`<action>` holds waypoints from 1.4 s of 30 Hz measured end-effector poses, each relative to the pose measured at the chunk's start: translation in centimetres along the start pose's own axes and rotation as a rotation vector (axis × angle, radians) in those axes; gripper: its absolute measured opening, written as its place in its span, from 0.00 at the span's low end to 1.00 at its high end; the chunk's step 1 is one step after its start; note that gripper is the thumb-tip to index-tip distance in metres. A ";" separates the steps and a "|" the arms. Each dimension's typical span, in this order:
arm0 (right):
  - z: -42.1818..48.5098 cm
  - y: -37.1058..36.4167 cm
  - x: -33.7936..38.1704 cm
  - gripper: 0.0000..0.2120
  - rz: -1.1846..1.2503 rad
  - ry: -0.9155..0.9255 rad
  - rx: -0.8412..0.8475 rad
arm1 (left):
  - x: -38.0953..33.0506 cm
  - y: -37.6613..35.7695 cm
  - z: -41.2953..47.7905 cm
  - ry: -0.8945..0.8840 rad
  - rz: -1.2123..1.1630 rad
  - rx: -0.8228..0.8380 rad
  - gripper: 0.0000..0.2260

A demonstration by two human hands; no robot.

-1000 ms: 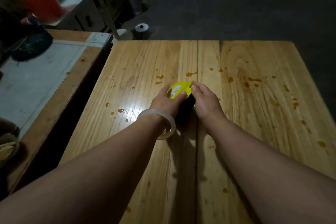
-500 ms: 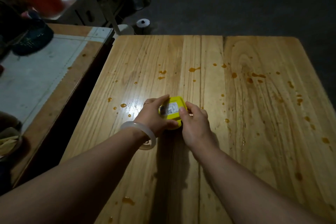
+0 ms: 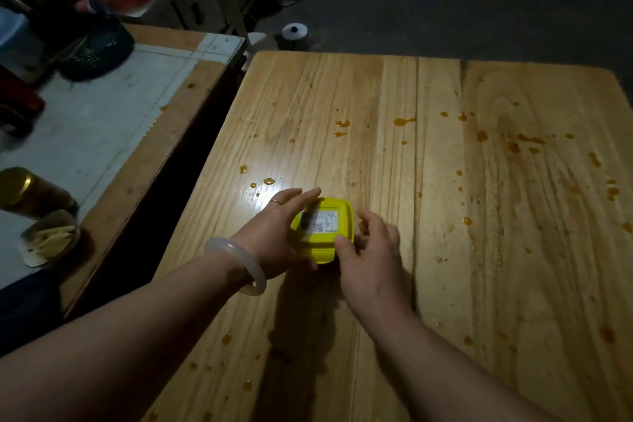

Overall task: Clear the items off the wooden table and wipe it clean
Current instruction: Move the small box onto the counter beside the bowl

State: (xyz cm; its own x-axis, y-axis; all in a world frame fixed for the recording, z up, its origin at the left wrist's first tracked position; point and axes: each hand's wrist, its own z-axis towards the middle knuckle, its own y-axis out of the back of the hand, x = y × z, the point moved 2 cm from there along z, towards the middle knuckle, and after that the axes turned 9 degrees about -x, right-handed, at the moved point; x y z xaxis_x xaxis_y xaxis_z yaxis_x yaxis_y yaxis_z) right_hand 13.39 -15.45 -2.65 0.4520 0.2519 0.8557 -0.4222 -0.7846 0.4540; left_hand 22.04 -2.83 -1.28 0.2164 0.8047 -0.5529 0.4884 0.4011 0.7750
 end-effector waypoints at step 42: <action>3.2 -1.7 5.0 0.28 -0.960 0.654 0.397 | -0.7 -0.4 0.9 -0.132 0.249 -0.113 0.26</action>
State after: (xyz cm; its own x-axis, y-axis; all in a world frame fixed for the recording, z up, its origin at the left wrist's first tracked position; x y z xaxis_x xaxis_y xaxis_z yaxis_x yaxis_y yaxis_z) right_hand 18.84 -14.67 0.03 -0.0796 0.9696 0.2315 0.1853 -0.2138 0.9592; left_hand 22.48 -3.90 -1.47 0.4293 0.8237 -0.3704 0.3108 0.2504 0.9169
